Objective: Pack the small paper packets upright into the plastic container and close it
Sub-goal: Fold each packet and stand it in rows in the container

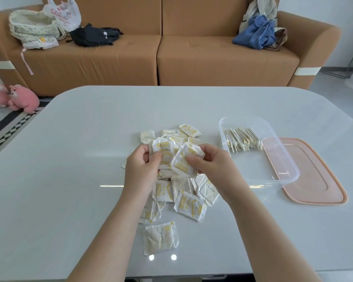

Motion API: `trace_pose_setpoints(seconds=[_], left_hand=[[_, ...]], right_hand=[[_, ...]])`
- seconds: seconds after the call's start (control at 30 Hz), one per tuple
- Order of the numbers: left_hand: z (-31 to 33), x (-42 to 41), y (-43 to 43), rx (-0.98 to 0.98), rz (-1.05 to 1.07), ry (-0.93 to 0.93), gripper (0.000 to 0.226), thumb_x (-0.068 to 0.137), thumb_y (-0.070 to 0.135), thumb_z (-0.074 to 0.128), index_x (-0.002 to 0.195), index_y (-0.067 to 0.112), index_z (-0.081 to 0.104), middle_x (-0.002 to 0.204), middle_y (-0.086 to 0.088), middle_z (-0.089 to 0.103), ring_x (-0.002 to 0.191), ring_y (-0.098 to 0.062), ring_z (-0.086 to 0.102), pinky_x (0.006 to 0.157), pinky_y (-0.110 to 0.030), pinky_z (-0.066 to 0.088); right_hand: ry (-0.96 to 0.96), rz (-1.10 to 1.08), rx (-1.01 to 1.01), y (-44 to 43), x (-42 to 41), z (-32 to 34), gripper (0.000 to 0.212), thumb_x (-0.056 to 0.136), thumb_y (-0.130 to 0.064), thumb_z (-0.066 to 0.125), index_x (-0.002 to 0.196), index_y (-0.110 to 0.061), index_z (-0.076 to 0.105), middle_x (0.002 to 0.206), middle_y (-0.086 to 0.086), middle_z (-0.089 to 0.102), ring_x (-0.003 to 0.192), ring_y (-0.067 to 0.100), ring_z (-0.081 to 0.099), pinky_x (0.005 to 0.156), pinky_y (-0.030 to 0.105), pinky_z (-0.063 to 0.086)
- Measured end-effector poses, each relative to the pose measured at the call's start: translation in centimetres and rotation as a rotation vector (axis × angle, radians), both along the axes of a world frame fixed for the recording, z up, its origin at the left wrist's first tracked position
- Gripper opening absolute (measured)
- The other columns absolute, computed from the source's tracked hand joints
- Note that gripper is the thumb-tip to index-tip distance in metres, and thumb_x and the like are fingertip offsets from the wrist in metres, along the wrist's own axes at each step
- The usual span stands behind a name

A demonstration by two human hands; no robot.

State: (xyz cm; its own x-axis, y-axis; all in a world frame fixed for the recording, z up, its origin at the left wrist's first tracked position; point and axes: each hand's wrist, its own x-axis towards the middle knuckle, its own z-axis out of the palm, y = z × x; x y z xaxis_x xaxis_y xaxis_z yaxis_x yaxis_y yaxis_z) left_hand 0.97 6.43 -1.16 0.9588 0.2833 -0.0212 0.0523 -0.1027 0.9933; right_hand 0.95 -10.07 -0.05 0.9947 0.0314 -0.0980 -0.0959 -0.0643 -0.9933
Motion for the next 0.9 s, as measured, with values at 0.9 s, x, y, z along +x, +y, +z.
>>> trace_pose_setpoints(seconds=[0.9], left_hand=[[0.3,-0.6,-1.2,-0.099,-0.266,0.005,0.013,0.090,0.013,0.064,0.094,0.021,0.073,0.086,-0.006,0.076,0.082,-0.017,0.071,0.076,-0.029,0.059]], right_hand=[[-0.006,-0.052,-0.230,-0.1,0.5,-1.1,0.021,0.088,-0.029,0.068,0.098,-0.011,0.069,0.086,0.005,0.069,0.077,0.012,0.060,0.077,0.031,0.049]])
